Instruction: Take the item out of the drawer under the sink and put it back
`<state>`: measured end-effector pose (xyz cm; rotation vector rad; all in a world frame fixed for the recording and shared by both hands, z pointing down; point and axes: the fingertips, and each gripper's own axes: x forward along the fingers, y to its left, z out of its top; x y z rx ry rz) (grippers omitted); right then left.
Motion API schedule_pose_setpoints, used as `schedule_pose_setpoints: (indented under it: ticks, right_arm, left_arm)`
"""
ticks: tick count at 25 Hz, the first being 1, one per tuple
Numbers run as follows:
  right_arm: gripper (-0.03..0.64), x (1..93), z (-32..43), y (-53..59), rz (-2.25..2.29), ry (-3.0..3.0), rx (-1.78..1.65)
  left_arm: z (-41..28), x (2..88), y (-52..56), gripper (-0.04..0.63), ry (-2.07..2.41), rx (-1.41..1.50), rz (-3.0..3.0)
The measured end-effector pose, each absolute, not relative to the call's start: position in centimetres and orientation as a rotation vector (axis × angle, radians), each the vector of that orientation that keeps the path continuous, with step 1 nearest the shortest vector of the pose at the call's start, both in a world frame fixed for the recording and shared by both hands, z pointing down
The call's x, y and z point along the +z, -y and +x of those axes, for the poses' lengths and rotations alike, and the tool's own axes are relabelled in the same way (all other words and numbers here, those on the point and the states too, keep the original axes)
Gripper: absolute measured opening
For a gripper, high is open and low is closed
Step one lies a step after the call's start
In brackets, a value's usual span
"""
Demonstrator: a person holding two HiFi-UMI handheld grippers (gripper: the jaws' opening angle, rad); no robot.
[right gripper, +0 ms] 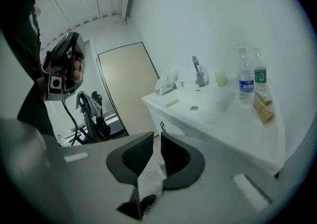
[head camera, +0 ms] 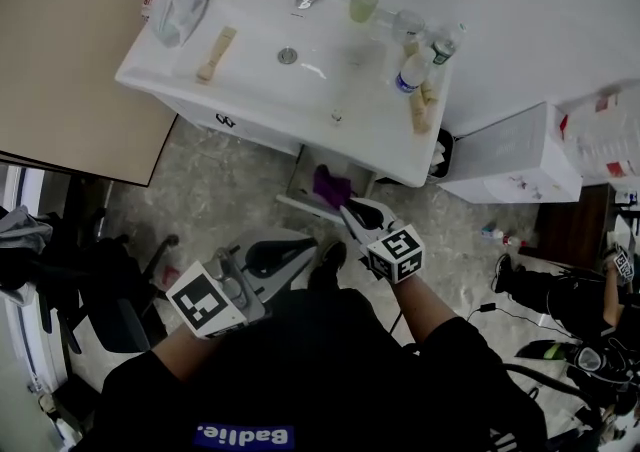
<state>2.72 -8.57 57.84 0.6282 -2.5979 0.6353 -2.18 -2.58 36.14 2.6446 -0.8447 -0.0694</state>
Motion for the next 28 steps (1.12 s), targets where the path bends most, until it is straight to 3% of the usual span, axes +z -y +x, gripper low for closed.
schedule_pose_setpoints:
  ticks: [13,28]
  right_arm:
    - [0.100,71.2,0.8,12.0,0.577,2.292,0.688]
    - [0.104,83.9,1.4,13.1,0.466,1.968,0.592]
  left_arm:
    - [-4.1,37.0,3.8,-0.011,0.906,-0.035,2.626]
    - [-6.2,39.2,4.0,-0.011,0.980,-0.006,2.556]
